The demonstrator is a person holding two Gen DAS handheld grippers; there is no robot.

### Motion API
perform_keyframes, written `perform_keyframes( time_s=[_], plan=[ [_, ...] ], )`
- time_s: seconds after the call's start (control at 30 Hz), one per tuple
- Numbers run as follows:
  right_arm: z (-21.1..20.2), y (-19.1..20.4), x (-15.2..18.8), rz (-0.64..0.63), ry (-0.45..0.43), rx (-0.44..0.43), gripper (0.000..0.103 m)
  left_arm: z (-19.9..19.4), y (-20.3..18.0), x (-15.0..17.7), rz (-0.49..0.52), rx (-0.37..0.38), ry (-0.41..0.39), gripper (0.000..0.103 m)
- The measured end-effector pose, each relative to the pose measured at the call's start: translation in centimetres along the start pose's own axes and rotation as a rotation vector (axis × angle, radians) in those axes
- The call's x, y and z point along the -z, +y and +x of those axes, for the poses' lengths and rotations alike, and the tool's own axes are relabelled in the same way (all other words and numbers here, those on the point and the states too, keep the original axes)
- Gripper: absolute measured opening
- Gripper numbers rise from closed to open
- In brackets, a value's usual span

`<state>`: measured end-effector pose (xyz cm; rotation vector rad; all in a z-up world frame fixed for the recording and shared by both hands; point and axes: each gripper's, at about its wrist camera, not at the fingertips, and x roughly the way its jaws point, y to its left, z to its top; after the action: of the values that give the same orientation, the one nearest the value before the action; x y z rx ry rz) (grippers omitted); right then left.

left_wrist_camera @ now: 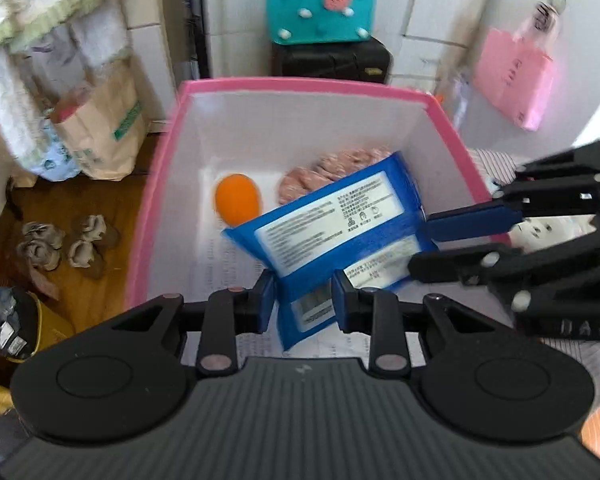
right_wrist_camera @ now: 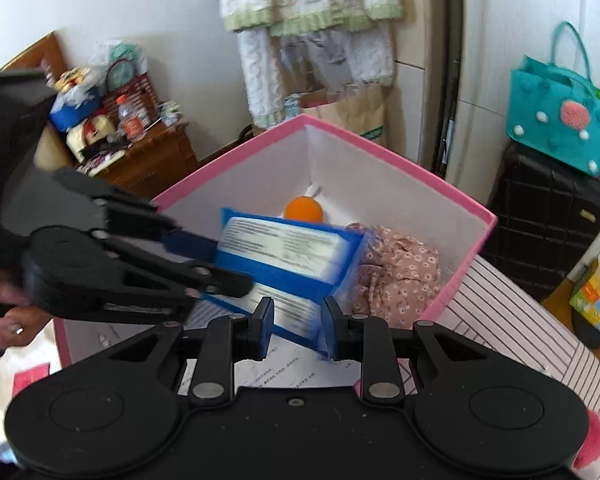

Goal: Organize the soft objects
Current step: 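Lower the packet into the box and open left tool, then withdraw left tool from the box toward the plush toys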

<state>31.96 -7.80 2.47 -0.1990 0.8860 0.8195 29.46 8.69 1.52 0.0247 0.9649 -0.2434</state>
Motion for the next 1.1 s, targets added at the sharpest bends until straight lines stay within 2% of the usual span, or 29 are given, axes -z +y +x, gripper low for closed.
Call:
perform_keyframes(
  time_s=[0.03,0.07,0.1,0.2,0.4,0.53,0.67,0.77,0.83,0.97,1.1],
  plan=[
    [0.2,0.1,-0.2,0.000,0.009,-0.023,0.028,0.3,-0.2,-0.1,0.010,0.030,0.016,0.016],
    [0.6,0.3,-0.3,0.005,0.034,-0.037,0.020,0.7,-0.4,-0.3,0.002,0.077,0.049,0.015],
    [1.0,0.3,-0.4,0.008,0.046,-0.027,0.017,1.0,-0.4,-0.5,-0.019,0.089,0.075,0.015],
    [1.3,-0.4,-0.4,0.018,0.049,0.018,0.018,1.5,-0.3,-1.1,-0.009,0.047,0.059,0.016],
    [-1.0,-2.3,0.3,0.095,0.005,-0.033,0.018,1.6,0.6,-1.3,-0.036,0.036,0.058,0.016],
    [-3.4,-1.9,1.1,0.087,-0.006,-0.035,0.018,0.2,-0.6,-1.5,0.009,0.032,0.065,0.016],
    [-6.3,-1.2,1.8,0.085,-0.029,-0.030,0.019,-3.1,-1.9,-1.4,0.040,0.025,0.041,0.019],
    [-9.2,-0.7,3.0,0.085,-0.062,-0.013,0.022,-6.1,-2.9,-1.0,0.065,0.021,0.013,0.030],
    [-10.9,-0.3,3.8,0.080,-0.079,0.014,0.022,-7.8,-3.8,-0.7,0.077,0.028,0.000,0.043],
    [-13.6,0.4,5.3,0.056,-0.100,0.075,0.023,-10.6,-5.9,0.4,0.102,0.115,-0.019,0.051],
    [-16.5,0.5,7.0,0.046,-0.132,0.109,0.028,-12.8,-8.7,1.4,0.149,0.143,-0.078,0.060]
  ],
)
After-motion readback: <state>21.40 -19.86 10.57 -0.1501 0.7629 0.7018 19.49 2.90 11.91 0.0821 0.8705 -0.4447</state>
